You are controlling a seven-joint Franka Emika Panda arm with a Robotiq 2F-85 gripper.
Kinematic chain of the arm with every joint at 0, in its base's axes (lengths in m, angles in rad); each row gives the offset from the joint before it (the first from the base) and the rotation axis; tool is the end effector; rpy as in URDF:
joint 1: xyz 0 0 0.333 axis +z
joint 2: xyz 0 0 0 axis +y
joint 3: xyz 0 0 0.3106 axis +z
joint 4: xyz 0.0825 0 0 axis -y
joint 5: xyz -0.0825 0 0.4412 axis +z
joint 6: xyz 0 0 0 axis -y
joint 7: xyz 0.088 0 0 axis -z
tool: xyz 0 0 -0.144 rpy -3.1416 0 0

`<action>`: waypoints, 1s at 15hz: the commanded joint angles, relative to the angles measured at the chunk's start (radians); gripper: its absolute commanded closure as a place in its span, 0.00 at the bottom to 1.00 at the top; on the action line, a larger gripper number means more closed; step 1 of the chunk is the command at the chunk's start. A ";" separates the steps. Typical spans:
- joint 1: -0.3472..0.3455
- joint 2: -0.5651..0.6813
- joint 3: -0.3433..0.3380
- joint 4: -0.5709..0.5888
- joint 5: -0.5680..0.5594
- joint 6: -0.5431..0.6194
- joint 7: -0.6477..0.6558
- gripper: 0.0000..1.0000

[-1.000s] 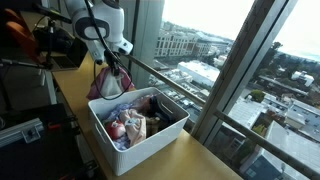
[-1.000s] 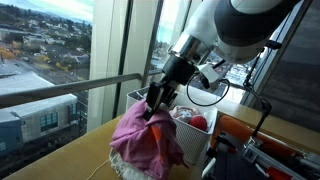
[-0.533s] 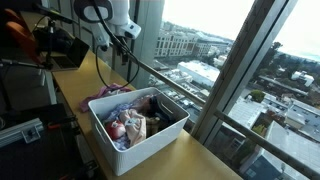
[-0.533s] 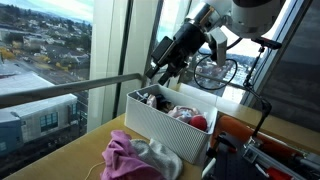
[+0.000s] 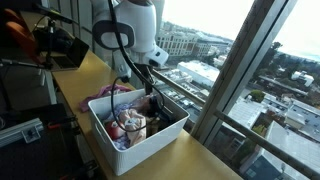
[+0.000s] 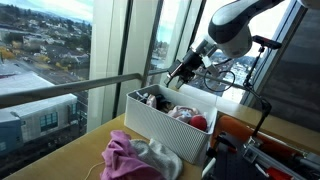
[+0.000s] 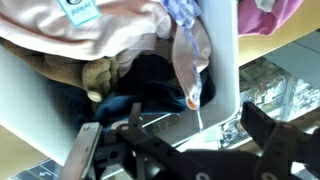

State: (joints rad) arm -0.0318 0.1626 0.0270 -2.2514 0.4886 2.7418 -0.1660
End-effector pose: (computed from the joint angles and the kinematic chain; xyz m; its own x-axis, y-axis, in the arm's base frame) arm 0.6142 -0.0145 0.2416 0.9108 -0.2865 0.2972 -0.2074 -0.9401 -0.2707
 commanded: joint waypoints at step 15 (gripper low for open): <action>0.077 0.429 -0.162 0.105 -0.429 0.112 0.286 0.49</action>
State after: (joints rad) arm 0.0116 0.5653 -0.1149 -2.1769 0.0948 2.8975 0.0663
